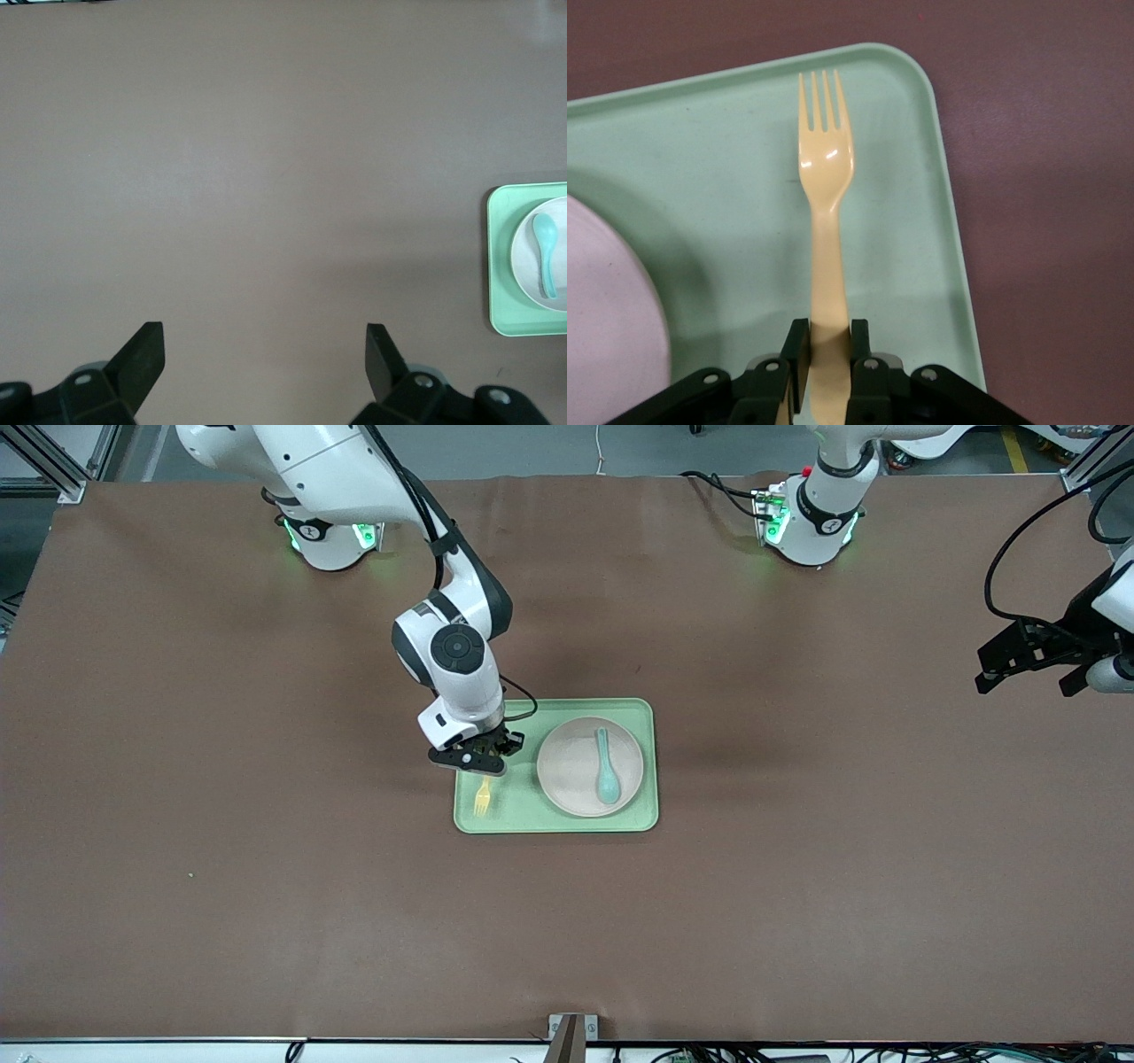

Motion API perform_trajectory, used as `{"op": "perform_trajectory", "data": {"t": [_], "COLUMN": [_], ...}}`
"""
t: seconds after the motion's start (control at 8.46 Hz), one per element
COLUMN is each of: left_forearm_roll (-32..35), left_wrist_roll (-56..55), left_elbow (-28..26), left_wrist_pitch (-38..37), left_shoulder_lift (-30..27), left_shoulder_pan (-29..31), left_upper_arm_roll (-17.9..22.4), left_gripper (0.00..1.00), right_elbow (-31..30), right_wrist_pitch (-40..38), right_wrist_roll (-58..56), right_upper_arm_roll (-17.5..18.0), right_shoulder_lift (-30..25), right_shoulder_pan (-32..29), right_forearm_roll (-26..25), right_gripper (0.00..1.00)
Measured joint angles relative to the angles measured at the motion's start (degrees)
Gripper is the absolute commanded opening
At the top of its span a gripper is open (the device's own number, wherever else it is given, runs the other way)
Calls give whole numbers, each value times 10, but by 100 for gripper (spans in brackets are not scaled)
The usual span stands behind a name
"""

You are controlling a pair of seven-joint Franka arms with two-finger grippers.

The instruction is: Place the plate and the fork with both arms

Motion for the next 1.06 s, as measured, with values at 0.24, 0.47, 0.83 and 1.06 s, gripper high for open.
{"op": "perform_trajectory", "data": {"t": [0.24, 0.47, 0.83, 1.06], "left_forearm_roll": [-4, -6, -6, -6], "left_wrist_roll": [0, 0, 0, 0], "left_elbow": [1, 1, 1, 1], "left_wrist_pitch": [0, 0, 0, 0], "left_shoulder_lift": [0, 0, 0, 0], "left_shoulder_pan": [1, 2, 1, 1], "left_upper_arm_roll": [0, 0, 0, -2], "left_gripper": [100, 100, 100, 100], "right_elbow": [-4, -5, 13, 26], "right_wrist_pitch": [16, 25, -54, -158], "right_wrist_roll": [-1, -1, 0, -7], "right_upper_arm_roll": [5, 8, 5, 1], "right_shoulder_lift": [9, 31, -2, -122], "right_shoulder_pan": [1, 2, -3, -45], "right_forearm_roll": [0, 0, 7, 20], "right_gripper": [63, 100, 100, 100]}}
